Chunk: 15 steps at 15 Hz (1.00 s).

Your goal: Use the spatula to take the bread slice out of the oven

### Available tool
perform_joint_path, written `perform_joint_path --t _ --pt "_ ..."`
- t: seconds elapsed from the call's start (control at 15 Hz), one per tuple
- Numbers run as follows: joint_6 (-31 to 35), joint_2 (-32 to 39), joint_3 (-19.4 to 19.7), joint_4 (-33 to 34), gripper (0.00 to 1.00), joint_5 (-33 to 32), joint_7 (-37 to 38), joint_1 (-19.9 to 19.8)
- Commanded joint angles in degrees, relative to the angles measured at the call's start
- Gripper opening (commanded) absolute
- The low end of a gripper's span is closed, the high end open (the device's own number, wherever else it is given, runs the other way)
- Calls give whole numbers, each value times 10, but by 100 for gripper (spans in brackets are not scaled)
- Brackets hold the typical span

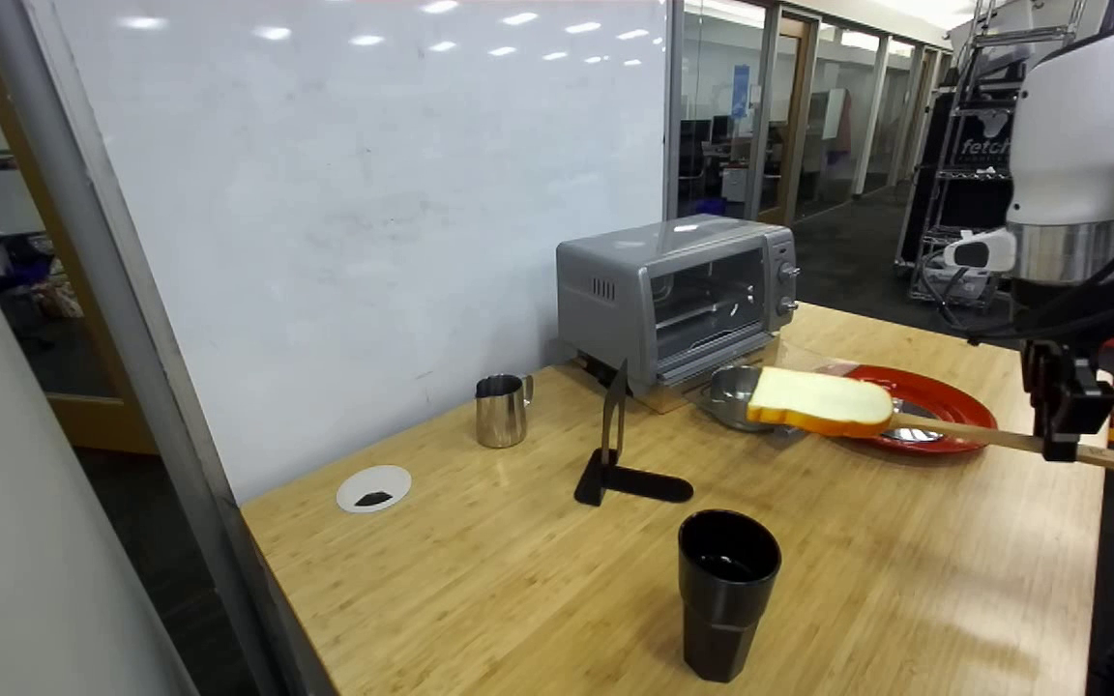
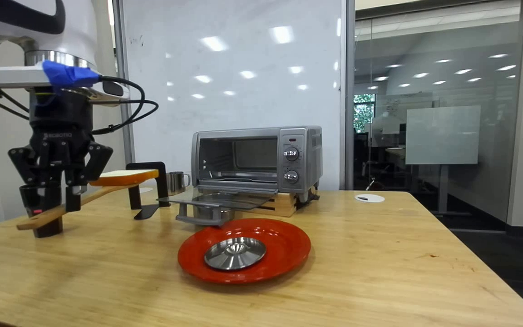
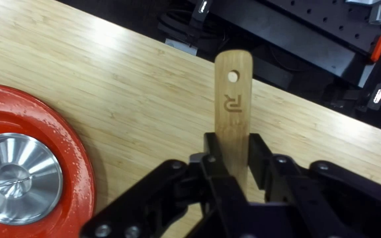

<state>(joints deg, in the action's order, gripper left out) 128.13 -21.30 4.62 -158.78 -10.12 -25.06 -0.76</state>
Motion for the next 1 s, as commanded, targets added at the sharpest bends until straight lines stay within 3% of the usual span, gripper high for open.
perform_joint_path --t 0.0,0.4,0.93 --pt "8 -5 -5 -2 7 -16 -27 20" --pt "42 16 -10 -2 7 -17 -54 50" --pt "97 101 -16 24 7 -21 -43 50"
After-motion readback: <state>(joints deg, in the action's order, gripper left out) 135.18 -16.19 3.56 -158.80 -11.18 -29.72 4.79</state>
